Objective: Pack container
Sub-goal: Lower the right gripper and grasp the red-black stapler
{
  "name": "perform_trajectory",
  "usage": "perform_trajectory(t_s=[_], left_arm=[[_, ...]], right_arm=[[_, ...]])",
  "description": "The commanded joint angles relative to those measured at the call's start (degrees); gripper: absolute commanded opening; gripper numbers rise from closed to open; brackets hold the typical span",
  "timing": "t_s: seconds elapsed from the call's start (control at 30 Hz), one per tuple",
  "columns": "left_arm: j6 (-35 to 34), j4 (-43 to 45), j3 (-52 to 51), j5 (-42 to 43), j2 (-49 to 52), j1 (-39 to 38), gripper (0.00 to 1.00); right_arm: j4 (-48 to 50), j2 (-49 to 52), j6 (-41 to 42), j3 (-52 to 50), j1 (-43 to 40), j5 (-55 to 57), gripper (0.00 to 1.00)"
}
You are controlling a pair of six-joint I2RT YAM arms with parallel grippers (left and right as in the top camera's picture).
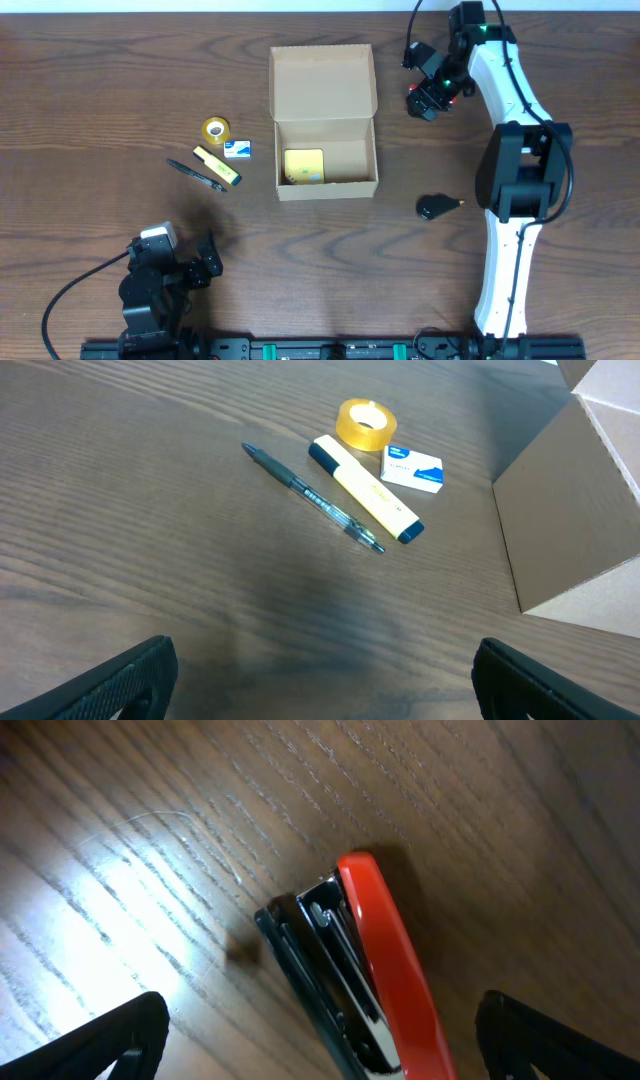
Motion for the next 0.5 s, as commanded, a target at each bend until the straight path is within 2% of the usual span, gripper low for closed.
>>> perform_trajectory(t_s=[0.0, 0.47], left_arm=[[0.0, 0.0, -0.4, 0.2, -0.4, -0.2, 0.95], [0.0, 0.0, -0.4, 0.2, -0.4, -0.2, 0.95]], right_arm=[[0.7, 1.7, -0.7, 1.1, 0.4, -1.1, 0.99], [3.6, 1.9, -0.8, -0.2, 0.1, -1.0, 0.99]])
